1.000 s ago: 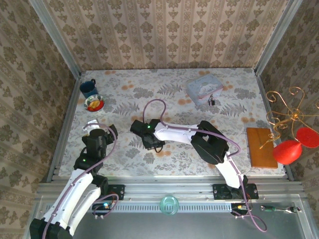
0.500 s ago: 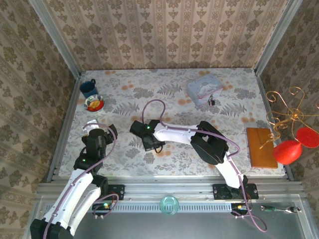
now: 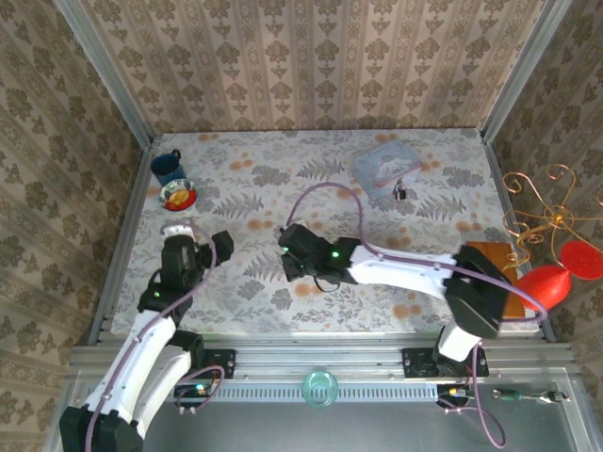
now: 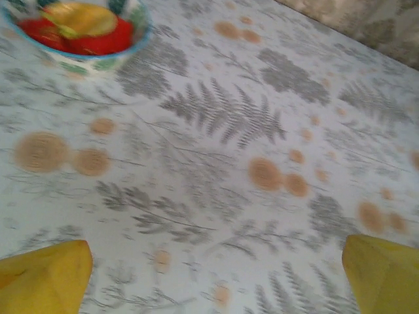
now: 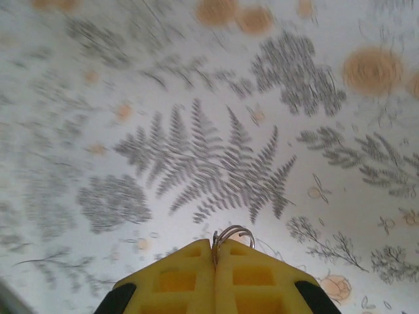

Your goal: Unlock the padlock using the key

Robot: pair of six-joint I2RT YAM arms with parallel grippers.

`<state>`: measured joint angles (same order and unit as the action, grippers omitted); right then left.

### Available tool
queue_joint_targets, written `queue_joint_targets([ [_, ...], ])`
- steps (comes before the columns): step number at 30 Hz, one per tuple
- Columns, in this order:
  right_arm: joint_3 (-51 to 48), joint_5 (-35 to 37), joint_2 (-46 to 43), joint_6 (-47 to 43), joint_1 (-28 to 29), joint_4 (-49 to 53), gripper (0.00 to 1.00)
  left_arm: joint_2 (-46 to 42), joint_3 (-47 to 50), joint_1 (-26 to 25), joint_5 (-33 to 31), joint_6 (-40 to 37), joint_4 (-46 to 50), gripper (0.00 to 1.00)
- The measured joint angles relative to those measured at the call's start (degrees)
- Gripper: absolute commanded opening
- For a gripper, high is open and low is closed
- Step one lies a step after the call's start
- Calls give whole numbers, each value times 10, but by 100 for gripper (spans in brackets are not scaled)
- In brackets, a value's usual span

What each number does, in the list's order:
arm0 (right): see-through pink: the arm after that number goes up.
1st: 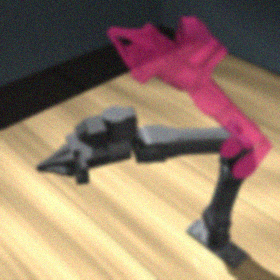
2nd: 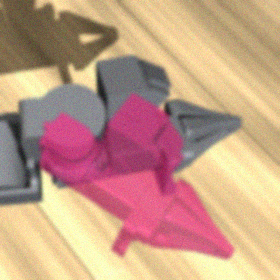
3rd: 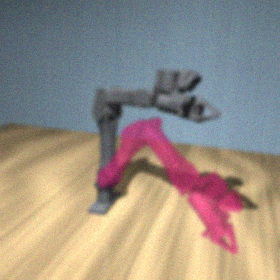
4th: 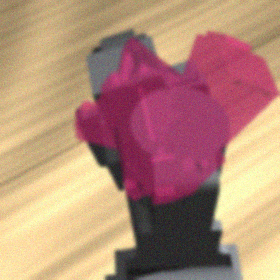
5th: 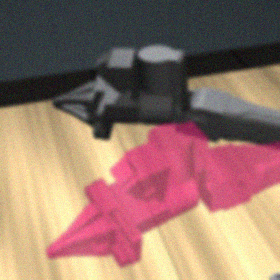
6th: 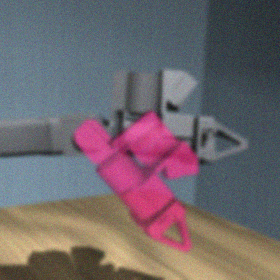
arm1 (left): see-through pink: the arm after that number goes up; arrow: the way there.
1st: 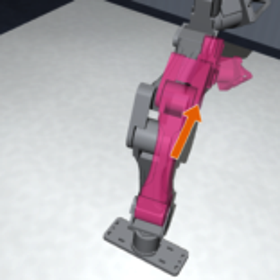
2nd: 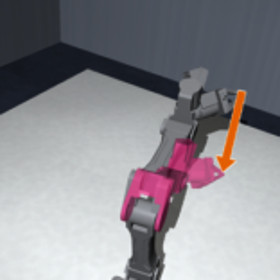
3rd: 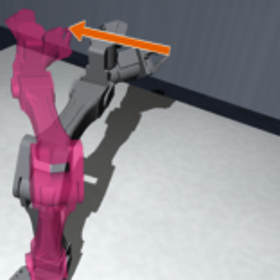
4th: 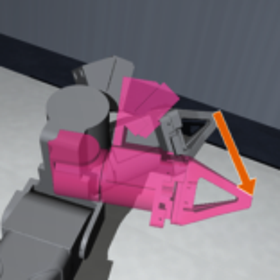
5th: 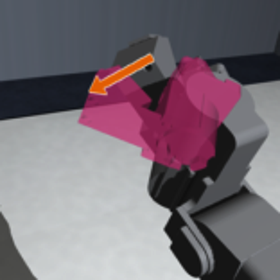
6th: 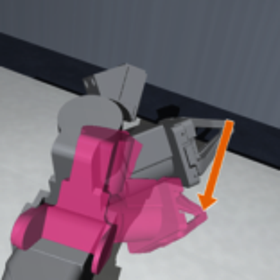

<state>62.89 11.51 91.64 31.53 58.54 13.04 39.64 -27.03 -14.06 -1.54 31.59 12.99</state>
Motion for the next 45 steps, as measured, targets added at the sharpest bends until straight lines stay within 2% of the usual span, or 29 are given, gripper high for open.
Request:
queue_joint_targets([
  [5, -104, -6, -86, -33, 3, -140, 0, 45, -120, -17, 135, 35, 14, 84],
  [8, -126, -12, -92, -47, 2, -186, 0, 72, -153, -73, 173, 34, 16, 78],
  [12, -153, -13, -109, -61, 3, -236, 0, 120, -182, -158, 184, 30, 20, 72],
  [19, -206, -12, -162, -71, 3, -303, 0, 157, -223, -229, 183, 20, 40, 64],
  [28, -244, -12, -167, -91, 6, -377, 0, 215, -278, -303, 147, 3, 90, 58],
  [38, -247, 0, -165, -146, 13, -415, 0, 233, -315, -320, 90, -6, 157, 57],
  [42, -284, -4, -146, -202, 14, -522, 0, 214, -315, -320, 73, -6, 163, 57],
  [45, -303, -6, -125, -239, 14, -545, 0, 210, -317, -321, 73, -9, 164, 56],
])
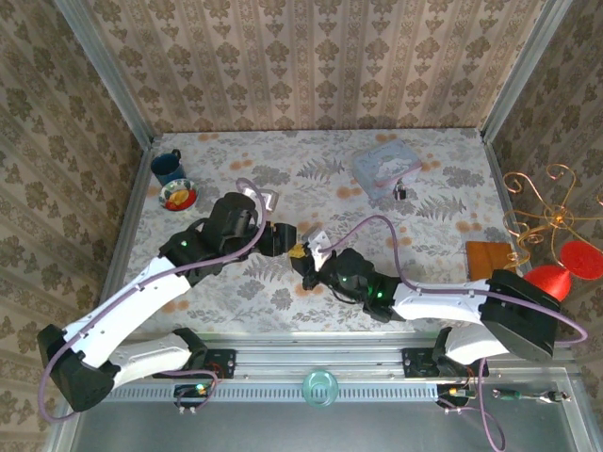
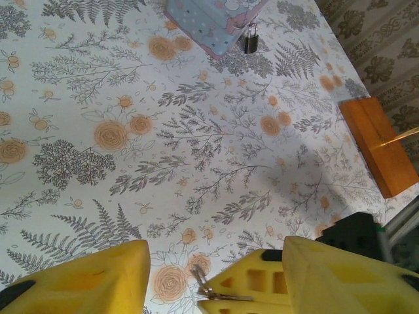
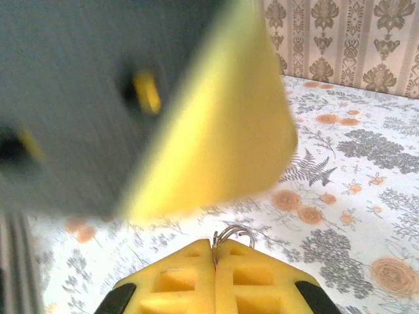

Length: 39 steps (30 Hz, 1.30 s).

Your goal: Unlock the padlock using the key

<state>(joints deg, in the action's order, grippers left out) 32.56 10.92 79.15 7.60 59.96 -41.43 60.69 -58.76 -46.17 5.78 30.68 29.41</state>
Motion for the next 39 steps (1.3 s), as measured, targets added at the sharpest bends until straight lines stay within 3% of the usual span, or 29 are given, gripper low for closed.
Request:
queue_joint_targets([
  [12, -3, 1, 23, -47, 1, -61, 0, 70, -53, -53, -48, -27, 53, 49],
  [26, -3, 22, 28, -43, 1, -66, 0, 111, -77, -56, -85, -38, 82, 38],
  [39, 26, 33, 35, 46, -7, -24, 0, 111, -66, -54, -100, -37, 59, 34],
])
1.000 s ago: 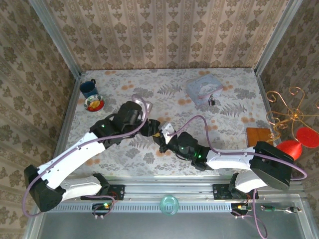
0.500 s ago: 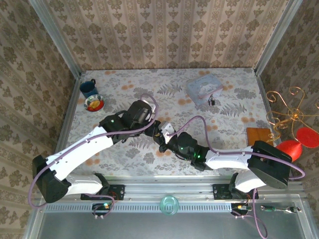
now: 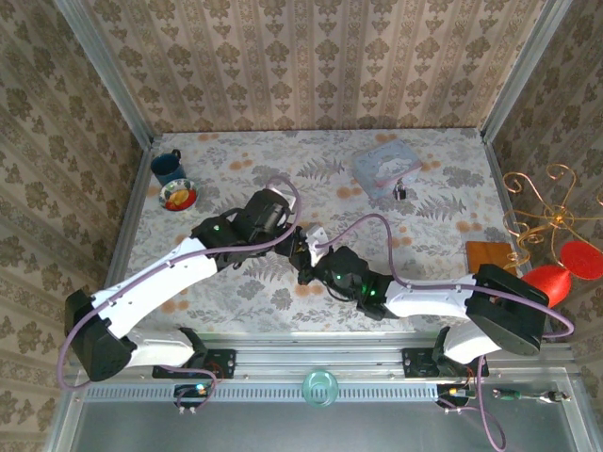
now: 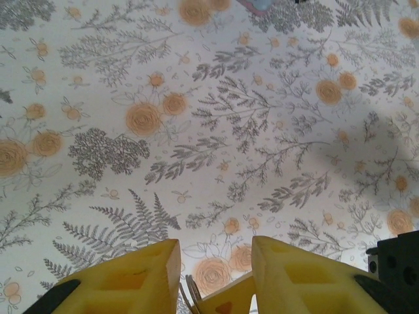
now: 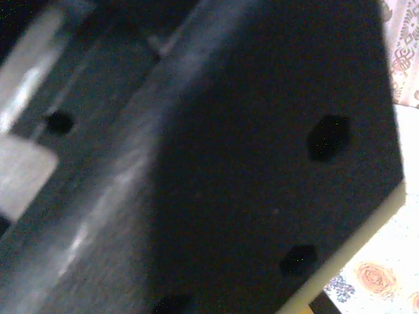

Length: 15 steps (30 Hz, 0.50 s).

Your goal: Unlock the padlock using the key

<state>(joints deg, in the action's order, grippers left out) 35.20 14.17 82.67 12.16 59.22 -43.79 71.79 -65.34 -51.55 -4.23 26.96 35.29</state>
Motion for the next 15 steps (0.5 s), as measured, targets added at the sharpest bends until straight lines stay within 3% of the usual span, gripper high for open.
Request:
queue_joint_targets([
  [15, 17, -67, -31, 122, -22, 53, 0, -48, 46, 7, 9, 11, -67, 13],
])
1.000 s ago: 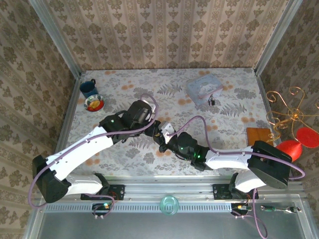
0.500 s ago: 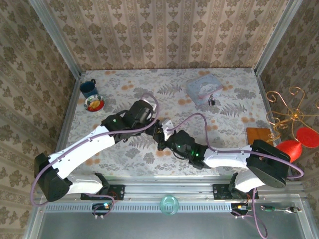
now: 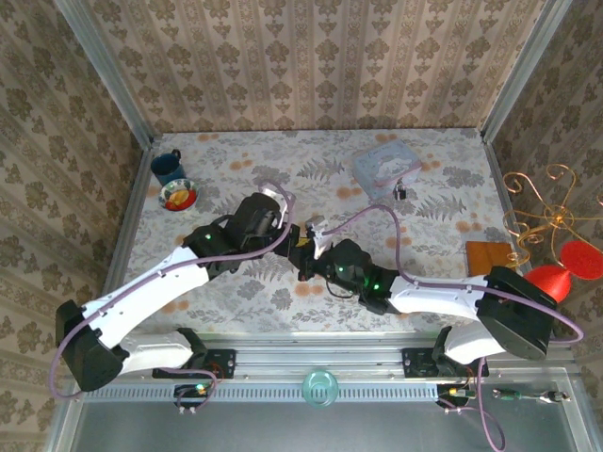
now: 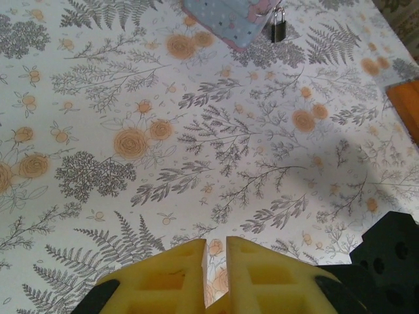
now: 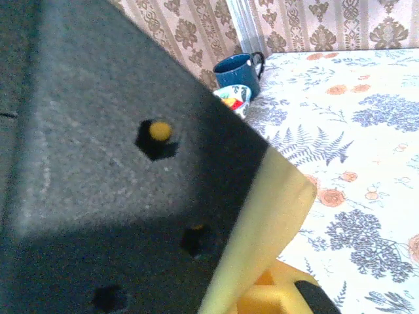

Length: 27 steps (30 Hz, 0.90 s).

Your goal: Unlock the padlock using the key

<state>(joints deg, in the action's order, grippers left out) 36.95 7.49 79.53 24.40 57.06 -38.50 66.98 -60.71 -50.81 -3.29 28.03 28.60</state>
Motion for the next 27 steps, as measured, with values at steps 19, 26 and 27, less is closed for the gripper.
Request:
queue_joint_targets([
  [19, -21, -22, -38, 61, -63, 4, 50, -60, 96, 92, -21, 119, -47, 0],
  [26, -71, -78, -54, 89, -87, -37, 50, -85, 116, 103, -7, 162, -96, 0],
  [27, -71, -88, -54, 91, -87, -45, 50, -84, 116, 101, -3, 168, -104, 0],
])
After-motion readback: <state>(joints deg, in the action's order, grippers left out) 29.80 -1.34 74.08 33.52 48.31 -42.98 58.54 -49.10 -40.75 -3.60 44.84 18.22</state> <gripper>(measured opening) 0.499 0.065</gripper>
